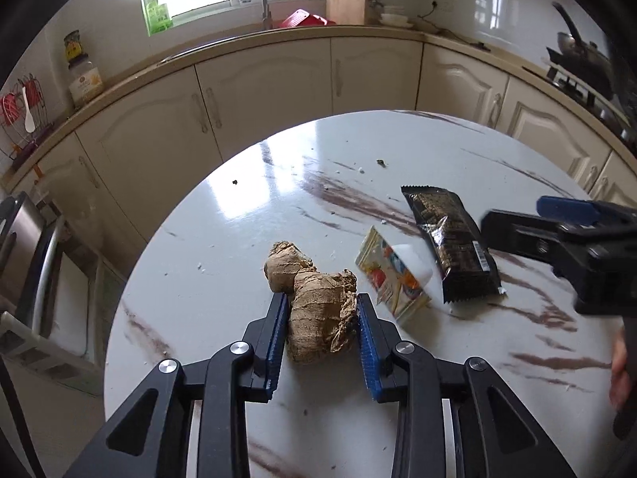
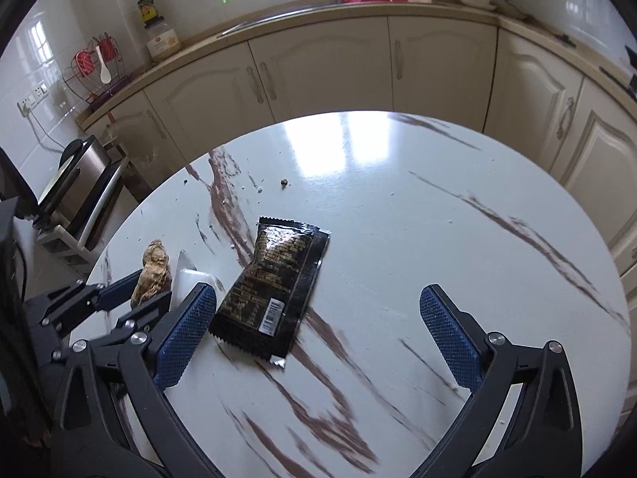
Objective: Collect trash
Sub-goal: 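Grasp the brown ginger lump with the left gripper while the right grasps the black wrapper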
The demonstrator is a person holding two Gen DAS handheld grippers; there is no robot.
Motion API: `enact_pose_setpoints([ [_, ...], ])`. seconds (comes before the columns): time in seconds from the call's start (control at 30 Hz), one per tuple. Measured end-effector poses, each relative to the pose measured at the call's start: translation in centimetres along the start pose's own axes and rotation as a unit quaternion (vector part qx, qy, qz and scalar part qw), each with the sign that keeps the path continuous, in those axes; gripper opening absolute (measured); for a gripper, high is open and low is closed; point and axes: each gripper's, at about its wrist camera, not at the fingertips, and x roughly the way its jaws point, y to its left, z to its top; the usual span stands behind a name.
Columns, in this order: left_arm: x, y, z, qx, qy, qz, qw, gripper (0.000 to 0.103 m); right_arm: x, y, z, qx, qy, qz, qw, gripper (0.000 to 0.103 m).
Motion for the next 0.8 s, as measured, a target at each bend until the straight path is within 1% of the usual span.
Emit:
enact_pose_setpoints([
  [0.17,-0.6,1.3,-0.6,-0.011,-0.011,0.001,0.9999,0.03,1.8,1.5,0.4,-0.006,0.015,-0.016,1.0,0.102],
  [0.27,-0.7,1.5,-0.7,-0.014,-0.017,0.001,0.9998,0.03,2.9,2.1,0.5,-0.006,0.03,-0.028,0.999,0.097],
  [0.37,-1.3,1.9,-1.5,-0.018,-0.019,-0.001,0.9997,0.03,3.3,3.0,0.6,-0.027,0.034,-0.05,0.998,0.096],
  [0.4,-1.7,2.1,-1.8,-0.019,-0.021,-0.001,0.9996,0.03,3.4,3.2,0.5,-0.036,0.036,-0.06,0.997,0.093],
  [0.43,-1.7,2.2,-1.9,-0.021,-0.023,-0.002,0.9995,0.03,3.6,3.7,0.3,-0.053,0.036,-0.079,0.995,0.091],
  [0.47,-1.7,2.3,-1.9,-0.023,-0.023,-0.002,0.9995,0.03,3.5,3.9,0.2,-0.065,0.033,-0.083,0.994,0.085],
  [0.5,-1.8,2.4,-2.0,-0.024,-0.024,-0.003,0.9994,0.03,3.4,3.9,0.1,-0.069,0.03,-0.078,0.994,0.08],
  [0.53,-2.4,2.4,-2.5,-0.024,-0.025,-0.004,0.9994,0.03,3.2,3.8,0.0,-0.072,0.032,-0.078,0.994,0.078],
  [0.57,-3.0,2.5,-3.0,-0.022,-0.027,-0.007,0.9994,0.03,3.1,3.7,0.1,-0.075,0.033,-0.076,0.994,0.07],
  [0.6,-3.6,2.5,-3.1,-0.021,-0.03,-0.007,0.9993,0.03,2.7,3.7,0.0,-0.084,0.03,-0.073,0.993,0.048],
  [0.67,-4.9,2.7,-3.6,-0.021,-0.035,-0.011,0.9991,0.03,2.3,3.4,0.0,-0.087,0.036,-0.071,0.993,0.032],
  [0.8,-7.3,2.8,-4.7,-0.023,-0.045,-0.02,0.9985,0.03,1.3,2.6,-0.8,-0.095,0.033,-0.074,0.992,0.023],
])
